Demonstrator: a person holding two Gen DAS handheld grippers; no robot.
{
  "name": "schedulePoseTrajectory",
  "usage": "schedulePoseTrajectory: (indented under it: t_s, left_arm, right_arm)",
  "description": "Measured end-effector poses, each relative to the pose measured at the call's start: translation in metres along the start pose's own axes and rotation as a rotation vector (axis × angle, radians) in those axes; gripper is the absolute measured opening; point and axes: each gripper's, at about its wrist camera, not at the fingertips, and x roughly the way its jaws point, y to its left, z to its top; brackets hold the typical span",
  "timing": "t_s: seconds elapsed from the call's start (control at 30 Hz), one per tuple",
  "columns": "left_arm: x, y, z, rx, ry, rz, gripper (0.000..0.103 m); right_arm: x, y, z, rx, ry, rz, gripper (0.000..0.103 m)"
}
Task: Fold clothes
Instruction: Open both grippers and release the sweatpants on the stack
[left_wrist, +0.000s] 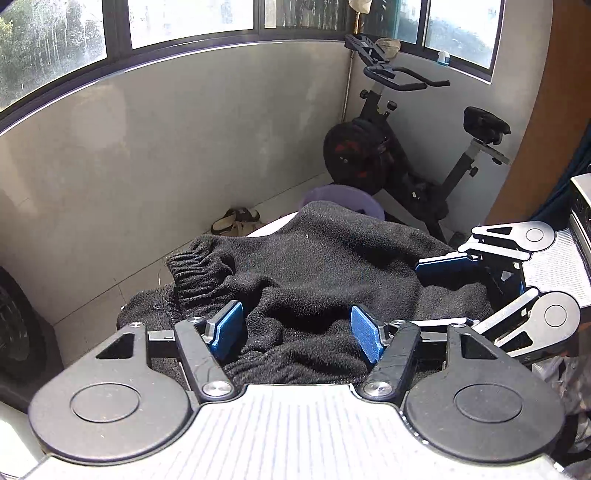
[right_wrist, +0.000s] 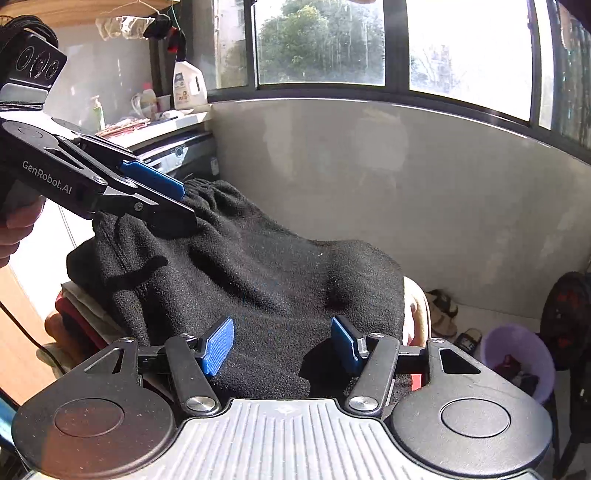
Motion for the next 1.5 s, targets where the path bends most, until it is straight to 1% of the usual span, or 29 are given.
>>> schedulePoseTrajectory:
  t_s: [0.07,0.13,0.17,0.23,0.37,0.47,0.5,0.53,0.57,0.6,0.67,0.73,0.77,0.8,0.87,1.03,1.1,1.17,1.2,1.37,1.5]
  left_arm:
    - [0.005,0.007,-0.017,-0.014,0.009,0.003,0.068]
    - [0.006,0.008,-0.021,-0.018,0.003,0.005,0.068]
    - [0.007,0.008,-0.018,-0.020,0.003,0.008,0.068]
    - [0.010,0.007,-0.014,-0.026,0.002,0.013,0.068]
    - [0.006,0.008,-0.015,-0.047,-0.018,0.016,0.069]
    - [-0.013,0.004,-0.018,-0.091,-0.051,0.060,0.070]
    - [-0.023,-0.003,-0.020,-0.077,-0.074,0.090,0.078]
    - [-0.032,-0.012,-0.023,-0.049,-0.103,0.122,0.094]
    - [-0.041,-0.021,-0.026,-0.019,-0.134,0.153,0.099]
    - [-0.047,-0.030,-0.030,0.010,-0.152,0.173,0.101]
    - [-0.037,-0.038,-0.037,0.030,-0.105,0.204,0.101]
    - [-0.010,-0.030,-0.047,-0.003,-0.024,0.230,0.101]
    - [-0.003,-0.024,-0.053,-0.034,-0.011,0.225,0.101]
    - [0.000,-0.018,-0.058,-0.071,-0.012,0.211,0.101]
    - [-0.002,-0.013,-0.062,-0.112,-0.025,0.199,0.101]
    - [-0.007,-0.014,-0.066,-0.118,-0.041,0.212,0.101]
    - [-0.010,-0.014,-0.065,-0.139,-0.052,0.216,0.101]
    - [-0.019,-0.014,-0.067,-0.159,-0.076,0.223,0.101]
    - [-0.024,-0.015,-0.068,-0.169,-0.089,0.227,0.101]
    - [-0.036,-0.017,-0.073,-0.192,-0.097,0.227,0.102]
    - [-0.045,-0.019,-0.080,-0.239,-0.099,0.209,0.102]
  right_arm:
    - [0.005,-0.004,-0.011,0.024,-0.004,0.006,0.065]
    - [0.008,-0.011,-0.015,0.071,-0.009,0.024,0.068]
    - [0.010,-0.014,-0.016,0.099,-0.011,0.033,0.069]
    - [0.013,-0.017,-0.015,0.114,-0.012,0.030,0.069]
    - [0.011,-0.009,-0.010,0.108,-0.019,0.000,0.069]
    - [-0.007,-0.010,-0.006,0.177,-0.065,-0.019,0.070]
    - [-0.018,-0.011,-0.004,0.207,-0.087,-0.021,0.070]
    - [-0.025,-0.011,-0.005,0.224,-0.103,-0.028,0.071]
    - [-0.030,-0.013,-0.007,0.231,-0.111,-0.045,0.071]
    - [-0.035,-0.017,-0.009,0.237,-0.119,-0.063,0.071]
    - [-0.029,-0.017,-0.015,0.240,-0.097,-0.075,0.071]
    - [-0.016,-0.015,-0.023,0.236,-0.063,-0.098,0.071]
    - [-0.010,-0.014,-0.028,0.230,-0.054,-0.106,0.072]
    - [-0.006,-0.011,-0.029,0.223,-0.056,-0.116,0.072]
    - [-0.003,-0.007,-0.031,0.219,-0.060,-0.130,0.073]
    - [-0.004,0.002,-0.028,0.236,-0.059,-0.147,0.077]
    - [-0.007,0.006,-0.028,0.247,-0.060,-0.154,0.082]
    - [-0.013,0.008,-0.025,0.277,-0.065,-0.156,0.097]
    - [-0.017,0.009,-0.024,0.288,-0.069,-0.159,0.101]
    - [-0.039,0.016,-0.021,0.340,-0.091,-0.177,0.102]
    - [-0.053,0.017,-0.022,0.382,-0.085,-0.196,0.102]
